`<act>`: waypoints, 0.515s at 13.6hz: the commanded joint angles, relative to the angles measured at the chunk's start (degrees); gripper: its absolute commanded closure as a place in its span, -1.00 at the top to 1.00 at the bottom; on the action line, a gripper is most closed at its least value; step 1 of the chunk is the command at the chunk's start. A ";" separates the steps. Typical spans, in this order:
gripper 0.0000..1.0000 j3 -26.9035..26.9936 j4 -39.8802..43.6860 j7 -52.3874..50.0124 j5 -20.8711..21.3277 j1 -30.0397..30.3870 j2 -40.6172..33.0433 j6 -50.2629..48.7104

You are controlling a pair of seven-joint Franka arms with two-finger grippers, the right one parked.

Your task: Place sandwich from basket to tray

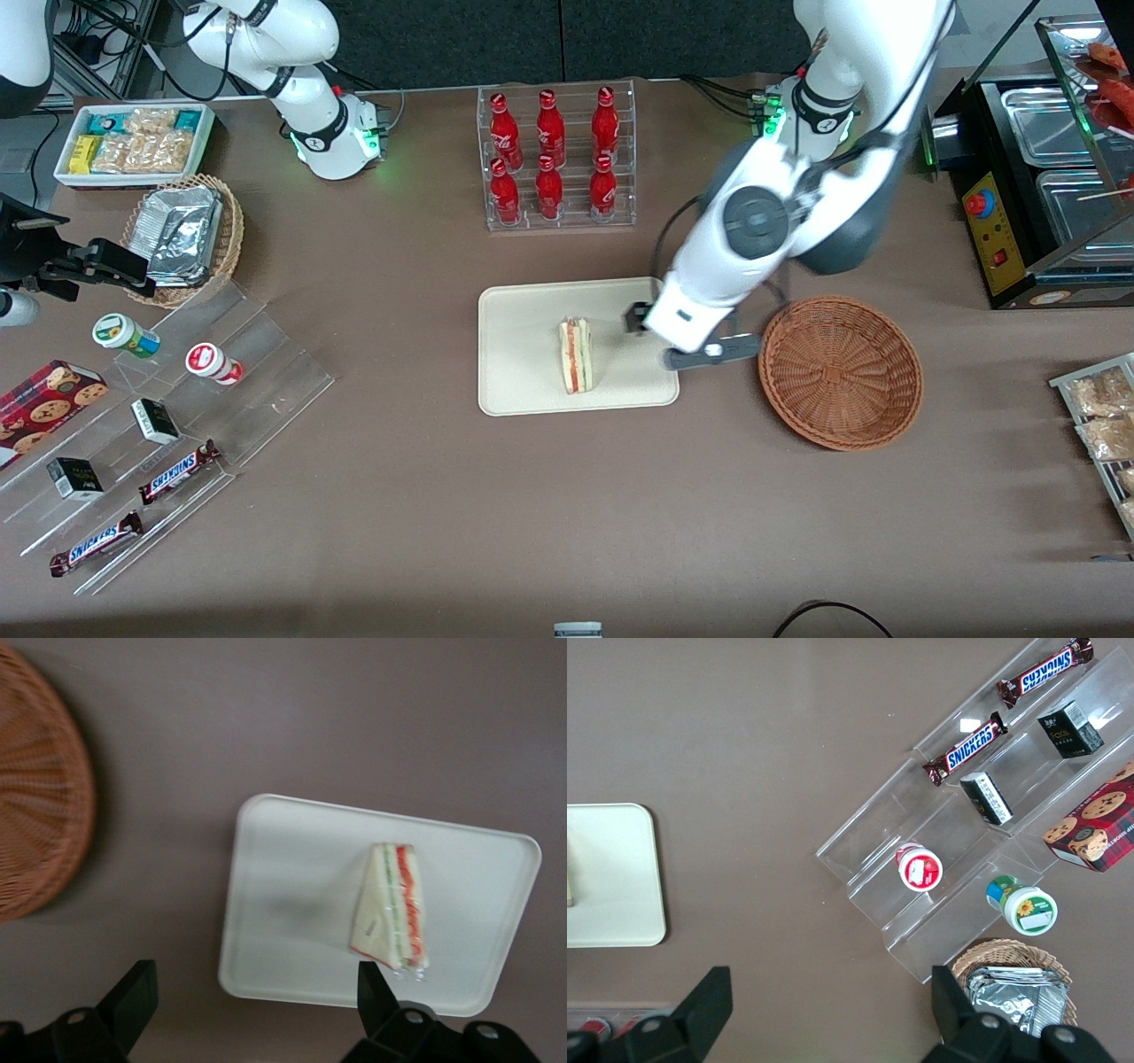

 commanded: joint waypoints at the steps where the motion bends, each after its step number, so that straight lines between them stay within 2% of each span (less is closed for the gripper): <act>1: 0.99 6.99 -1.28 4.48 -0.89 -0.41 -5.89 -7.03; 7: 0.99 22.99 -0.23 24.88 -0.18 -0.50 -12.67 -19.79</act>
